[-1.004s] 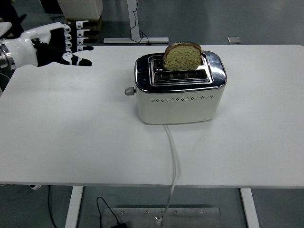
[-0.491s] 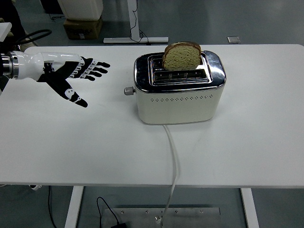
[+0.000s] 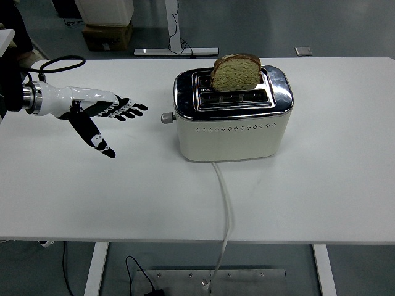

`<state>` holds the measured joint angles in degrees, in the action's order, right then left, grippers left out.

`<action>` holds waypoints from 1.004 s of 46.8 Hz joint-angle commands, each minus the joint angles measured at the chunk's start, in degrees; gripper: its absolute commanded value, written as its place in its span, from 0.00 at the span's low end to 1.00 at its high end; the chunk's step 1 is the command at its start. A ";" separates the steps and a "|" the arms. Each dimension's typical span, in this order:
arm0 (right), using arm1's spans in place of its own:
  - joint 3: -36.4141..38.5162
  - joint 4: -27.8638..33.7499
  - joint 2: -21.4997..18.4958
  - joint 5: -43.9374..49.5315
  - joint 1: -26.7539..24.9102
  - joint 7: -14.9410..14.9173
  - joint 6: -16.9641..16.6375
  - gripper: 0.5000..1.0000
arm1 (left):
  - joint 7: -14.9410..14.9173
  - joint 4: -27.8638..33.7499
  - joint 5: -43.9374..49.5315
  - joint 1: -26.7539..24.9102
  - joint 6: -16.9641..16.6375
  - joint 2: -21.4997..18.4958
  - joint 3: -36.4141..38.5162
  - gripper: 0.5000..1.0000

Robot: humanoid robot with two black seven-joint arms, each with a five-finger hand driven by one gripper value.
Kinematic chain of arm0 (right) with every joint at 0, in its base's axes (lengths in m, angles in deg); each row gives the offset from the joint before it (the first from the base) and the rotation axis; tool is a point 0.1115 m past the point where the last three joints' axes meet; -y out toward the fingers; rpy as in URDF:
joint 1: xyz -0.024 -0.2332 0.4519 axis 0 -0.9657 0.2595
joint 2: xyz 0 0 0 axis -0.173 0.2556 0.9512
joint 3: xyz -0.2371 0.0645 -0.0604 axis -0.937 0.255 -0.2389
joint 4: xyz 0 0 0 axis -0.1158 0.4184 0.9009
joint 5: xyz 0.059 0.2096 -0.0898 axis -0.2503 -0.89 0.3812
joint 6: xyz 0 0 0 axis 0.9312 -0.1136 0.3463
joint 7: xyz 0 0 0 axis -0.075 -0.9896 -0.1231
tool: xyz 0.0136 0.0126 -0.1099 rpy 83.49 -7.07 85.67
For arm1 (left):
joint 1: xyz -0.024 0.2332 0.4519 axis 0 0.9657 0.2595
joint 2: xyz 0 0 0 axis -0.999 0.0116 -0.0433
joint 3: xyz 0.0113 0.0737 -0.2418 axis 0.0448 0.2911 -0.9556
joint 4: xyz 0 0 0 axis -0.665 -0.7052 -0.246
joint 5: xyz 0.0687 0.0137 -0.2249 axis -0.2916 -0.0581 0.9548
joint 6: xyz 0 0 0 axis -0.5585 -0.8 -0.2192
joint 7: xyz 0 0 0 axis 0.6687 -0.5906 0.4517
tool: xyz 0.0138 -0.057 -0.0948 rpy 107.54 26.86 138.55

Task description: Press down toaster

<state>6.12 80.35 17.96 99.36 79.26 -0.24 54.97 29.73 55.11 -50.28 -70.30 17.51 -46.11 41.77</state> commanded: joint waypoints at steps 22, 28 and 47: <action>0.09 0.03 0.00 0.00 -0.01 0.00 0.00 1.00 | 0.01 -4.95 -1.91 1.50 -0.08 3.97 0.08 1.00; 0.09 0.03 0.00 0.00 -0.01 0.00 0.00 1.00 | 0.01 -6.18 -1.82 1.15 -0.08 5.82 0.08 1.00; 0.18 0.03 0.00 0.00 -0.01 0.00 0.09 1.00 | -0.08 -8.73 -1.82 1.41 -0.26 8.37 -0.01 1.00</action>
<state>6.30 80.38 17.96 99.36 79.25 -0.24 55.00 29.75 46.45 -52.14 -69.05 17.36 -38.11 41.76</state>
